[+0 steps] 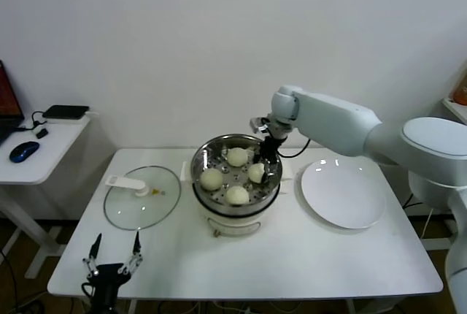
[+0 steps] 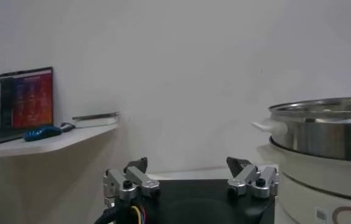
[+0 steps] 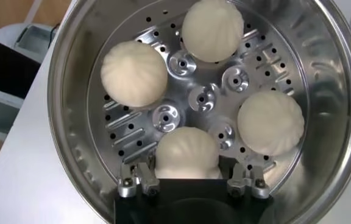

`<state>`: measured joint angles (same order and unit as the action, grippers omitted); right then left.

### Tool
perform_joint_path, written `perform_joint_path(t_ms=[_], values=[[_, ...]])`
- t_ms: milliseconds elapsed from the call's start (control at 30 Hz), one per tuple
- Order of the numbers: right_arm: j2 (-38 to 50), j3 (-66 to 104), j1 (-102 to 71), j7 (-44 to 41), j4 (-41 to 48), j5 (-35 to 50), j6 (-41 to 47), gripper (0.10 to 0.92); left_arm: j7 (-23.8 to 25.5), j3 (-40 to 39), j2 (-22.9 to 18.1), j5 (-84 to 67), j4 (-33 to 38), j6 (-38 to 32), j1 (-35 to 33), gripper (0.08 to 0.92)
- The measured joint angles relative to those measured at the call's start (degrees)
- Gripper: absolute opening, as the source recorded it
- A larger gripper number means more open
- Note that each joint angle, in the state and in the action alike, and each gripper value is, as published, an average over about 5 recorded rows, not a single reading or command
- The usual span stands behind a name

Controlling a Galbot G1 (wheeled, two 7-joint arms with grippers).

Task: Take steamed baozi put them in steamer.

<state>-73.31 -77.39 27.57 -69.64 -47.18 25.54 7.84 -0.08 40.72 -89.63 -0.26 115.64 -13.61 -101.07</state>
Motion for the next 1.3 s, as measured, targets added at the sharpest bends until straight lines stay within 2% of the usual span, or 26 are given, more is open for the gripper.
perform_joint_path(t_ms=[67, 233, 333, 833, 1300], values=[[-0.01, 0.11, -0.04, -0.13, -0.04, -0.22, -0.10, 0.690, 0.00, -0.01, 0.00, 0.01, -0.01, 0.00, -0.01, 0.823], [-0.04, 0.69, -0.10, -0.50, -0.12, -0.53, -0.40, 0.787, 0.00, 0.00, 0.00, 0.02, 0.03, 0.01, -0.16, 0.823], [0.03, 0.96, 0.04, -0.69, -0.27, -0.57, -0.51, 0.818, 0.00, 0.00, 0.00, 0.03, 0.05, 0.01, -0.22, 0.823], [4.29, 6.56, 2.62, 0.46, -4.14, 1.78, -1.31, 0.823, 0.05, -0.22, -0.01, 0.67, 0.74, 0.48, 0.09, 0.823], [19.66, 25.58, -3.78, 7.83, -14.85, 2.92, -1.69, 0.823, -0.02, -0.98, -0.20, 1.82, 1.94, 0.75, -0.60, 0.823]])
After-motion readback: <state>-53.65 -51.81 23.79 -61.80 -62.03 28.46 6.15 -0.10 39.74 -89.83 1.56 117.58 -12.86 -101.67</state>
